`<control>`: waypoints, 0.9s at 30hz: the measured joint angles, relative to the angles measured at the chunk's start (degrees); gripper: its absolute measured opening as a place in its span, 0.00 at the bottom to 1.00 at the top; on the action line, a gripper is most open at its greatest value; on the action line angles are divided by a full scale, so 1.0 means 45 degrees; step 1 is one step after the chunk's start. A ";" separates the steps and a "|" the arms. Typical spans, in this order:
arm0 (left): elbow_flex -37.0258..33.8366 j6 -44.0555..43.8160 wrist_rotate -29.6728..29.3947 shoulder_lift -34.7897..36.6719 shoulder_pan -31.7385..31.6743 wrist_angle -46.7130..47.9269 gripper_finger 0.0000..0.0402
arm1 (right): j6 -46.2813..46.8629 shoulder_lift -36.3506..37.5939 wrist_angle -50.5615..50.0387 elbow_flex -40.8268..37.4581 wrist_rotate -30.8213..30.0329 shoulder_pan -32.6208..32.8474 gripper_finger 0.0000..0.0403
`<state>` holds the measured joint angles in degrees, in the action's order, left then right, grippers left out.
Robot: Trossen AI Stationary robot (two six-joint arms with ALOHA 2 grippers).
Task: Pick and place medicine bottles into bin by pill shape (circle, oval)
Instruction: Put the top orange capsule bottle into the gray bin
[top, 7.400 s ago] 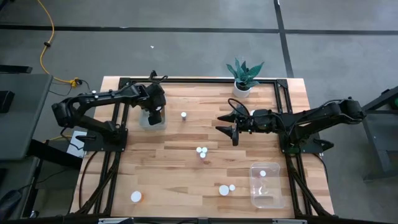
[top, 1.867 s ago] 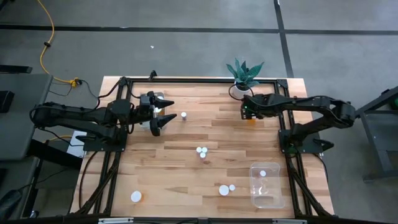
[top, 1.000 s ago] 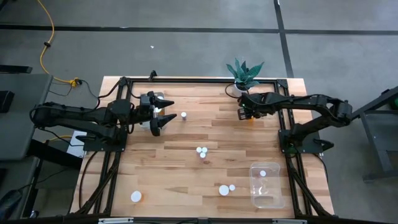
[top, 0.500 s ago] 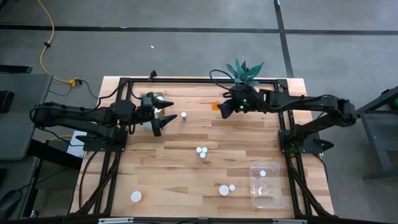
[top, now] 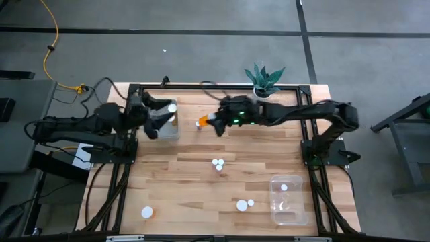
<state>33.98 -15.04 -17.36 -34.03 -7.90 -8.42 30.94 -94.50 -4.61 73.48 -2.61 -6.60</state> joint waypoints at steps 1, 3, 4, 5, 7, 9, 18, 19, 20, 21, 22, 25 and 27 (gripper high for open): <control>0.0000 -0.0065 0.0004 0.0217 0.0000 -0.0041 0.74 | -0.0263 -0.0502 0.0020 0.0401 0.0015 0.0019 0.47; 0.0000 -0.0196 0.0008 0.0491 0.0010 -0.0101 0.74 | -0.0740 -0.1480 0.0010 0.1284 0.0265 0.0096 0.47; 0.0000 -0.0215 0.0012 0.0597 0.0014 -0.0051 0.74 | -0.1007 -0.1925 0.0013 0.1716 0.0460 0.0118 0.47; 0.0004 -0.0210 0.0017 0.0643 0.0015 0.0029 0.74 | -0.1271 -0.2377 -0.0005 0.2170 0.0657 0.0130 0.47; 0.0005 -0.0239 0.0017 0.0667 0.0015 0.0422 0.74 | -0.1684 -0.3131 -0.0046 0.3048 0.1027 0.0130 0.47; 0.0005 -0.0241 0.0048 0.0657 0.0015 0.1043 0.74 | -0.2071 -0.3628 -0.0502 0.3844 0.1422 0.0125 0.47; -0.0005 -0.1196 0.0203 0.0333 0.0019 0.5362 0.74 | -0.3736 -0.3511 -0.3077 0.5518 0.2039 -0.0048 0.47; -0.0005 -0.1196 0.0370 0.0148 0.0019 0.5474 0.74 | -0.3779 -0.3493 -0.3251 0.5622 0.2144 -0.0050 0.47; -0.0005 -0.1196 0.0558 -0.0053 0.0010 0.5496 0.74 | -0.3795 -0.3487 -0.3275 0.5690 0.2255 -0.0043 0.47; -0.0005 -0.1192 0.0715 -0.0291 0.0010 0.5514 0.74 | -0.3817 -0.3487 -0.3248 0.5704 0.2299 -0.0026 0.47; -0.0005 -0.1181 0.0870 -0.0567 0.0010 0.5500 0.74 | -0.3890 -0.3487 -0.3294 0.5704 0.2390 -0.0002 0.47; -0.0005 -0.1084 0.1343 -0.1435 0.0013 0.5484 0.74 | -0.3889 -0.3492 -0.3313 0.5704 0.3006 0.0008 0.47; -0.0005 -0.1056 0.1476 -0.2052 0.0010 0.5464 0.74 | -0.3934 -0.3488 -0.3329 0.5704 0.3261 0.0028 0.47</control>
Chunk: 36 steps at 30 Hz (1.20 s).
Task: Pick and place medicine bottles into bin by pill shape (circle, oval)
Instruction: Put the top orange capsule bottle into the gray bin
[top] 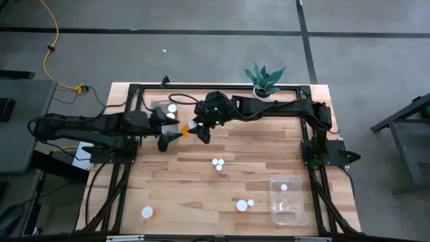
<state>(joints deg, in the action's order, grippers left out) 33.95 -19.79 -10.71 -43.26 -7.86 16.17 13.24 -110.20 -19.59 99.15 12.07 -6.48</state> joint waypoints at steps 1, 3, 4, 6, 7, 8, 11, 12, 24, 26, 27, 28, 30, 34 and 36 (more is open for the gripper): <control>-0.0004 0.0003 0.0008 -0.0260 0.0005 -0.0103 0.74 | -0.0057 -0.0004 -0.0141 -0.0001 0.0004 0.0020 0.47; -0.0004 0.0005 0.0117 -0.0735 0.0005 -0.0654 0.74 | -0.0155 -0.0009 -0.0234 -0.0005 0.0021 0.0033 0.47; -0.0004 0.0061 0.0298 -0.0901 0.0005 -0.0990 0.74 | -0.0188 -0.0009 -0.0253 -0.0005 0.0035 0.0033 0.47; -0.0004 0.0349 0.0696 -0.1172 0.0000 -0.1926 0.74 | -0.0195 -0.0004 -0.0335 -0.0005 0.0110 0.0029 0.47; 0.0000 0.0493 0.0871 -0.1269 0.0000 -0.2276 0.74 | -0.0195 -0.0004 -0.0388 -0.0005 0.0186 0.0033 0.47; 0.0000 0.0556 0.0973 -0.1360 0.0000 -0.2486 0.74 | -0.0195 -0.0004 -0.0398 -0.0005 0.0322 0.0033 0.47; 0.0000 0.0530 0.1043 -0.1593 0.0009 -0.2577 0.74 | -0.0195 -0.0004 -0.0352 -0.0005 0.0381 0.0038 0.47; 0.0000 0.0525 0.1086 -0.1660 0.0005 -0.2531 0.74 | -0.0195 -0.0004 -0.0356 -0.0005 0.0396 0.0038 0.47; 0.0000 0.0434 0.2001 -0.1866 0.0005 -0.2603 0.64 | -0.0385 -0.0004 0.0170 -0.0015 0.1118 0.0038 0.47; 0.0000 0.0438 0.2004 -0.1866 0.0005 -0.2609 0.61 | -0.0389 -0.0004 0.0198 -0.0015 0.1119 0.0037 0.47; 0.0000 0.0438 0.2004 -0.1866 0.0005 -0.2608 0.59 | -0.0389 -0.0004 0.0198 -0.0015 0.1119 0.0038 0.47; 0.0000 0.0438 0.2004 -0.1866 0.0005 -0.2606 0.58 | -0.0391 -0.0004 0.0198 -0.0017 0.1119 0.0038 0.47; -0.0004 0.0438 0.2004 -0.1866 0.0000 -0.2609 0.55 | -0.0399 -0.0004 0.0198 -0.0019 0.1119 0.0034 0.47; 0.0000 0.0494 0.2004 -0.1866 0.0000 -0.2605 0.50 | -0.0394 -0.0004 0.0190 -0.0019 0.1124 0.0038 0.47; -0.0001 0.0595 0.1975 -0.1866 0.0000 -0.2605 0.47 | -0.0394 -0.0004 0.0176 -0.0019 0.1124 0.0038 0.47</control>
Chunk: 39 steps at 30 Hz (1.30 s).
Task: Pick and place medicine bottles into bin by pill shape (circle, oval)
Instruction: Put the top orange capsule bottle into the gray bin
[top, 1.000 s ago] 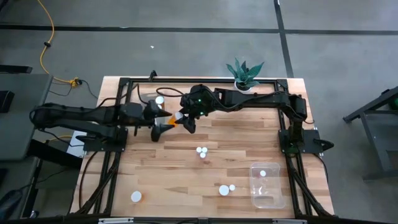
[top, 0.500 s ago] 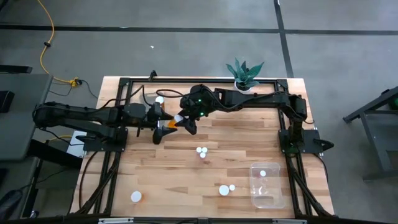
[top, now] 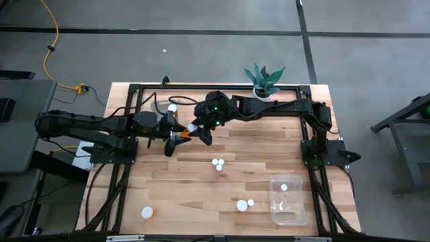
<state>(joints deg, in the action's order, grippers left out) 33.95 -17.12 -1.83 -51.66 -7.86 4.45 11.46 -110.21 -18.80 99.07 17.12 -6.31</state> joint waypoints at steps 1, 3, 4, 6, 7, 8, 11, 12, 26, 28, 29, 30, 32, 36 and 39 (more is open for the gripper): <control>0.0002 0.0038 -0.0019 0.0000 0.0000 0.0000 0.46 | -0.0005 0.0000 -0.0014 0.0000 0.0005 -0.0002 0.47; 0.0000 0.0047 -0.0019 0.0000 0.0000 0.0005 0.45 | -0.0004 0.0000 -0.0033 0.0000 0.0005 -0.0005 0.47; -0.0001 0.0045 -0.0024 0.0000 0.0000 0.0008 0.44 | 0.0005 0.0000 -0.0037 0.0000 0.0009 -0.0010 0.47; 0.0002 0.0052 -0.0024 0.0000 0.0005 0.0021 0.44 | -0.0004 0.0000 -0.0041 0.0000 0.0005 -0.0015 0.47; 0.0001 0.0052 -0.0024 0.0000 0.0005 0.0030 0.44 | -0.0005 0.0000 -0.0041 0.0000 0.0001 -0.0015 0.47; 0.0002 0.0052 -0.0024 0.0000 0.0005 0.0039 0.44 | -0.0003 0.0000 -0.0041 0.0000 -0.0002 -0.0015 0.47; 0.0002 0.0092 -0.0034 0.0005 0.0002 0.0053 0.44 | -0.0050 0.0000 -0.0042 -0.0005 -0.0012 -0.0015 0.49; 0.0002 0.0162 -0.0041 0.0005 0.0002 0.0056 0.44 | -0.0116 0.0000 -0.0047 -0.0005 -0.0030 -0.0021 0.51; 0.0444 0.1038 -0.1845 0.1003 -0.0022 0.2448 0.43 | -0.1035 0.1524 -0.1503 -0.0019 -0.0830 -0.1045 0.73; 0.0885 0.1174 -0.3406 0.1588 -0.0051 0.3688 0.43 | -0.1372 0.1868 -0.2221 -0.0019 -0.1136 -0.1206 0.73; 0.1053 0.1062 -0.4274 0.1866 -0.0101 0.4227 0.43 | -0.1516 0.2004 -0.2485 -0.0019 -0.1356 -0.1268 0.73; 0.1148 0.0767 -0.5042 0.2152 -0.0181 0.4647 0.43 | -0.1671 0.2137 -0.2804 -0.0019 -0.1654 -0.1307 0.73; 0.1158 -0.0266 -0.6282 0.2637 -0.0428 0.5595 0.43 | -0.1982 0.2337 -0.3412 -0.0019 -0.2099 -0.1379 0.73; 0.1091 -0.2584 -0.6703 0.2892 -0.0934 0.8093 0.43 | -0.2215 0.2521 -0.4068 -0.0018 -0.2466 -0.1522 0.73; 0.0169 -0.4255 -0.6606 0.2759 -0.1030 0.8388 0.43 | -0.2225 0.2511 -0.4262 -0.0017 -0.2472 -0.1603 0.73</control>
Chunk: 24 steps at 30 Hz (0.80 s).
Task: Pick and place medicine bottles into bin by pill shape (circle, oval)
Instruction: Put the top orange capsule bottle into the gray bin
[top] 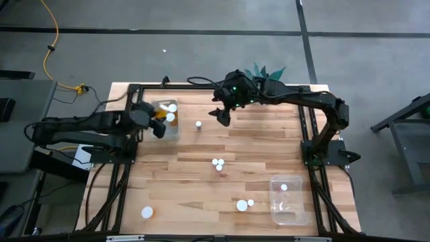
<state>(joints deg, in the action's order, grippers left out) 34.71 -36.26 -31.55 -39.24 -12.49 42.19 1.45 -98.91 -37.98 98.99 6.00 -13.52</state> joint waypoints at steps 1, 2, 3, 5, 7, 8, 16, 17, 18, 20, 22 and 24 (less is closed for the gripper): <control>-0.0395 -0.0637 0.0118 -0.0073 0.0016 -0.0065 0.43 | 0.0000 0.0000 0.0038 -0.0002 0.0000 0.0000 0.73; -0.0768 -0.1298 0.0267 -0.0137 0.0035 -0.0066 0.43 | 0.0000 0.0000 0.0103 -0.0016 0.0000 0.0000 0.73; -0.1100 -0.1974 0.0403 -0.0234 0.0039 -0.0061 0.43 | 0.0004 0.0000 0.0116 -0.0053 0.0000 0.0000 0.73; -0.1679 -0.3360 0.0674 -0.0430 0.0031 -0.0078 0.43 | 0.0045 -0.0013 0.0035 -0.0103 0.0000 0.0000 0.73; -0.2034 -0.4270 0.0805 -0.0549 0.0029 -0.0023 0.43 | 0.0107 -0.0015 0.0005 -0.0107 -0.0002 0.0000 0.73; -0.2110 -0.4493 0.0824 -0.0619 0.0029 -0.0104 0.43 | 0.0105 -0.0015 0.0005 -0.0107 -0.0005 0.0000 0.73; -0.2372 -0.4621 0.0588 -0.1028 0.0029 -0.0415 0.44 | 0.0104 -0.0019 0.0010 -0.0104 -0.0005 0.0000 0.73; -0.2372 -0.4622 0.0588 -0.1096 0.0029 -0.0463 0.44 | 0.0112 -0.0019 0.0010 -0.0104 -0.0005 0.0000 0.73; -0.2372 -0.4619 0.0590 -0.1165 0.0029 -0.0464 0.46 | 0.0112 -0.0019 0.0010 -0.0106 -0.0005 0.0000 0.73; -0.2372 -0.4608 0.0588 -0.1282 0.0029 -0.0458 0.49 | 0.0134 -0.0019 0.0007 -0.0107 -0.0005 0.0000 0.73; -0.2372 -0.4611 0.0598 -0.1371 0.0029 -0.0451 0.53 | 0.0146 -0.0019 0.0010 -0.0109 -0.0008 0.0000 0.73; -0.2372 -0.4584 0.0649 -0.1371 0.0029 -0.0452 0.58 | 0.0146 -0.0019 0.0005 -0.0107 -0.0010 0.0000 0.73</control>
<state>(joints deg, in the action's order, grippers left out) 24.03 -56.89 -28.63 -45.41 -12.36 40.16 2.11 -99.00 -37.95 98.51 5.96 -13.52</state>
